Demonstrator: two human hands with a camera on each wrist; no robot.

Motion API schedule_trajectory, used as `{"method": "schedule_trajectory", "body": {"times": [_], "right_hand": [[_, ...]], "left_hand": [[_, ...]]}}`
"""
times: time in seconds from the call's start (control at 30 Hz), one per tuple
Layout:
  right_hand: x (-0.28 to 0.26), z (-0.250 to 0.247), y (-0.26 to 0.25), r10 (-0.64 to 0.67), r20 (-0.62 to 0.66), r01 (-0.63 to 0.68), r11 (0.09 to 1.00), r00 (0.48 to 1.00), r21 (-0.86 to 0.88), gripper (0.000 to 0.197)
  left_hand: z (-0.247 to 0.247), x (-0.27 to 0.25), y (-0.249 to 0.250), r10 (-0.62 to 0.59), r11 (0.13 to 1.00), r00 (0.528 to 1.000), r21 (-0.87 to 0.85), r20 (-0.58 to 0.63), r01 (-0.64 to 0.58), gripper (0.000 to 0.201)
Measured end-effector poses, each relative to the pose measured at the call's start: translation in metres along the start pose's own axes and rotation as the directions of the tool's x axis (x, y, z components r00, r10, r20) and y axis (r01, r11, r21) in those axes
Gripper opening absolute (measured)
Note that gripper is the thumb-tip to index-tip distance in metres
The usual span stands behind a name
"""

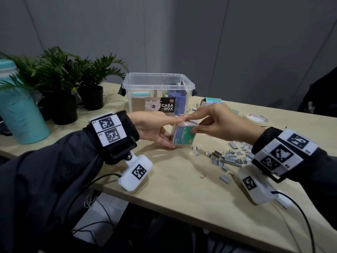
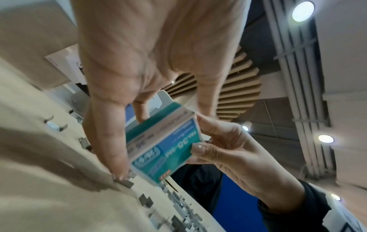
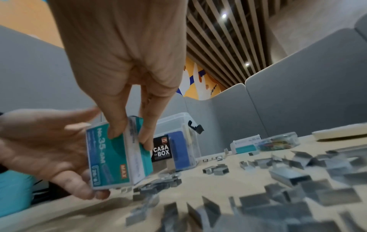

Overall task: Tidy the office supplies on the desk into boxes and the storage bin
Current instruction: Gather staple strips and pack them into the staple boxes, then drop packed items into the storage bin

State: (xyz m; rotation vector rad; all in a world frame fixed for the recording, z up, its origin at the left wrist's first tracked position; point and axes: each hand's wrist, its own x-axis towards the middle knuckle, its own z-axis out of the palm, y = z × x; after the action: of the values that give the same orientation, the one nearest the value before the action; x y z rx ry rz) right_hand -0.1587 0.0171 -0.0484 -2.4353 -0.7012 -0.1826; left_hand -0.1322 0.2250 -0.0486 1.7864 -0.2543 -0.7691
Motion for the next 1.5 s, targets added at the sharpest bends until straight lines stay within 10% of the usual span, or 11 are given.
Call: {"method": "schedule_trajectory", "body": {"times": [0.13,0.23,0.4,0.53,0.77,0.9,1.0,1.5], "right_hand": [[0.009,-0.011,-0.010,0.067,-0.154,-0.041,0.986,0.986,0.162,0.046],[0.027,-0.027,-0.025,0.155,-0.035,-0.135,0.931,0.987,0.340,0.045],[0.071,-0.050,-0.054,0.084,0.030,-0.087,0.835,0.996,0.544,0.026],[0.112,-0.064,-0.067,0.101,-0.022,-0.080,0.888,0.995,0.453,0.057],[0.175,-0.071,-0.065,0.026,0.002,-0.026,0.995,1.000,-0.099,0.070],[0.210,-0.077,-0.058,-0.080,0.113,0.116,0.925,0.990,-0.362,0.071],[0.242,-0.074,-0.052,-0.081,0.254,0.191,0.874,0.964,-0.448,0.074],[0.319,-0.004,-0.029,-0.059,0.799,0.652,0.616,0.598,-0.442,0.085]], "left_hand": [[-0.013,-0.002,0.009,0.078,0.985,0.996,-0.149,-0.048,-0.084,0.030],[-0.031,-0.011,0.027,0.248,0.951,0.967,-0.173,-0.064,-0.256,0.035],[-0.067,-0.015,0.046,0.539,0.798,0.809,-0.167,-0.233,-0.580,0.048],[-0.088,-0.014,0.049,0.649,0.727,0.697,-0.020,-0.304,-0.686,0.050],[-0.140,0.002,0.047,0.603,0.788,0.714,0.403,-0.356,-0.465,0.063],[-0.166,0.025,0.038,0.557,0.827,0.626,0.429,-0.545,-0.363,0.043],[-0.175,0.045,0.032,0.436,0.875,0.689,0.452,-0.579,-0.175,0.046],[-0.174,0.064,0.015,0.432,0.874,0.711,0.450,-0.555,-0.180,0.053]]}}
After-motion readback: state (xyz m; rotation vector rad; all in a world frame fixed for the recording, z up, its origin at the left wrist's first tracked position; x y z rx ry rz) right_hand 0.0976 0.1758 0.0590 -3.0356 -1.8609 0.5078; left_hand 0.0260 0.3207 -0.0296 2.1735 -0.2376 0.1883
